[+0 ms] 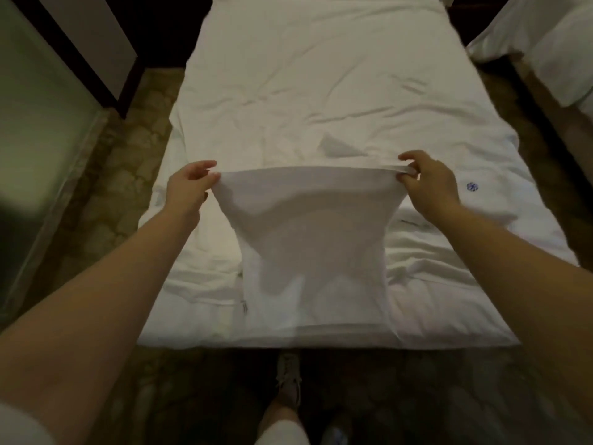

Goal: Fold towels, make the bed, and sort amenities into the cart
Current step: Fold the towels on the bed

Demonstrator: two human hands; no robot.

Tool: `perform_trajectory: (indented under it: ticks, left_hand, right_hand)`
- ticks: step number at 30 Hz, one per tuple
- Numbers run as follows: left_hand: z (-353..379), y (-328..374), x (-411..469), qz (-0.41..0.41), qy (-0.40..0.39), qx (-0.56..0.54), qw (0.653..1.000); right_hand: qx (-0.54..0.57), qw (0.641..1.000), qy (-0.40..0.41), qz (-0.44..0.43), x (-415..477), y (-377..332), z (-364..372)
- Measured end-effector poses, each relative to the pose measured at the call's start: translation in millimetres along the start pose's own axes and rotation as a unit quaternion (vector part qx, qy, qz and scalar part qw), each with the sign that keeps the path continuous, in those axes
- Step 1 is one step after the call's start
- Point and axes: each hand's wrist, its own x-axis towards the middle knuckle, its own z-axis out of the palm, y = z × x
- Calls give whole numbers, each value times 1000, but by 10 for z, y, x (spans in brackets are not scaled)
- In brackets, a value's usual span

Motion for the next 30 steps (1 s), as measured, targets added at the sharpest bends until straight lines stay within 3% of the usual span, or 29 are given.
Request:
perform_trajectory:
  ticks: [5, 9, 12, 16, 20, 30]
  left_hand:
    - [52, -863, -377, -41, -20, 86, 995]
    - [112, -1727, -693, -103, -87, 173, 976]
    - [186, -2310, -831, -165, -90, 172, 967]
    - [285, -2707, -837, -224, -14, 68, 972]
    - [283, -2786, -835, -267, 62, -69, 959]
    - [522, -2614, -870, -340, 50, -183, 921]
  right_hand:
    - [-84, 992, -88, 21, -581, 649, 545]
    - [-52, 985, -147, 71, -1134, 1052, 972]
    - [-29, 973, -189, 131, -1437, 1325, 1322]
    - [0, 964, -164, 211, -1632, 1513, 1622]
    - [22, 964, -132, 229, -1673, 1485, 1670]
    - [172, 930, -30, 324, -1595, 1386, 1600]
